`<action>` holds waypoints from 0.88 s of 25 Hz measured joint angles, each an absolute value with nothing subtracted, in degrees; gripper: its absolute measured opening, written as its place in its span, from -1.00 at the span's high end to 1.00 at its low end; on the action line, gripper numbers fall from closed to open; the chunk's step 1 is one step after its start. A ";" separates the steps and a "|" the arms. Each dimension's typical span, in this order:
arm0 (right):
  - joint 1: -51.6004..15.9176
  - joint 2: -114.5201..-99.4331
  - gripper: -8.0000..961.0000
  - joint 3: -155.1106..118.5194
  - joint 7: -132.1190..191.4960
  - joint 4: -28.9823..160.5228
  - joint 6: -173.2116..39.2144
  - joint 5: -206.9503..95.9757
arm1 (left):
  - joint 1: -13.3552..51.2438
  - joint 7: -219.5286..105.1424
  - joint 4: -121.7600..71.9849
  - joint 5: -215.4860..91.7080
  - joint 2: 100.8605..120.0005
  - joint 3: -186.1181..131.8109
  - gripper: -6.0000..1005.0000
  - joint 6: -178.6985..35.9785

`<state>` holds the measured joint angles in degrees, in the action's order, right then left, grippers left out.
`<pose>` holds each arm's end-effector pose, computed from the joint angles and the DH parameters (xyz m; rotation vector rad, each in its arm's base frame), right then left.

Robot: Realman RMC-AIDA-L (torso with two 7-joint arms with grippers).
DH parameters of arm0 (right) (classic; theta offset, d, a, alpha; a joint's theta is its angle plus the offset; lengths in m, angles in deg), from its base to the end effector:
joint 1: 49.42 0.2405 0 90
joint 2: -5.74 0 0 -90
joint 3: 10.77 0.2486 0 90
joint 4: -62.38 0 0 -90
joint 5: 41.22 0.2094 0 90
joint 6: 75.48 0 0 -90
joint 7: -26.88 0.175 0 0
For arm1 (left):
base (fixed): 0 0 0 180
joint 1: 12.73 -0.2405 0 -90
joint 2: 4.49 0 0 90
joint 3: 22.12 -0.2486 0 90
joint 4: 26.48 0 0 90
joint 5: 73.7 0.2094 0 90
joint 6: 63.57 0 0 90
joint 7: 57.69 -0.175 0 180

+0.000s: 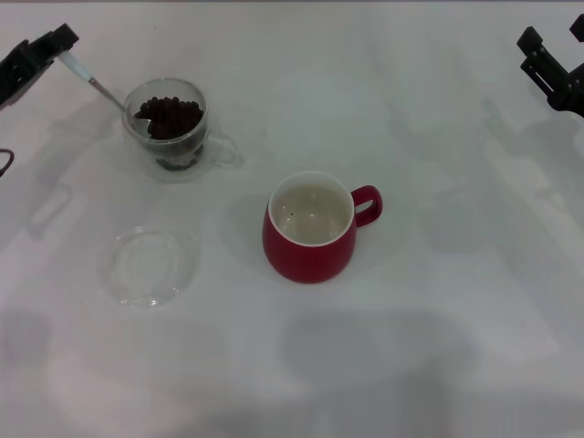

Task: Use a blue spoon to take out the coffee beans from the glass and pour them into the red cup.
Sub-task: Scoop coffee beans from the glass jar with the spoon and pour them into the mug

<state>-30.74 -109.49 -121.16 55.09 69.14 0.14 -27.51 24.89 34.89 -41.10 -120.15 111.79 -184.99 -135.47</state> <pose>0.3371 0.3200 0.0089 -1.7132 0.6186 0.8689 -0.2977 0.3913 -0.0015 -1.8272 -1.4604 -1.1438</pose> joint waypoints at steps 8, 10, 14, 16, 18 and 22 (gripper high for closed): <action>-30.70 -109.49 -0.72 -121.23 55.09 69.14 0.54 -27.51 | 24.19 37.72 -40.99 -121.11 111.70 -185.09 0.72 -135.70; -30.70 -109.49 -0.72 -121.24 55.09 69.14 0.58 -27.51 | 24.32 38.39 -40.98 -120.99 111.70 -185.13 0.72 -135.77; -30.70 -109.49 -0.72 -121.19 55.09 69.14 0.58 -27.51 | 24.46 39.59 -40.93 -120.71 111.72 -185.13 0.72 -135.89; -30.70 -109.49 -0.72 -121.18 55.09 69.14 0.58 -27.51 | 24.33 40.13 -40.84 -121.09 111.85 -185.11 0.72 -135.90; -30.70 -109.49 -0.72 -121.17 55.09 69.14 0.58 -27.51 | 24.09 40.57 -40.52 -121.95 111.94 -185.05 0.72 -135.93; -30.70 -109.49 -0.72 -120.91 55.09 69.08 0.34 -27.51 | 22.99 41.65 -38.86 -124.45 111.63 -185.03 0.72 -136.84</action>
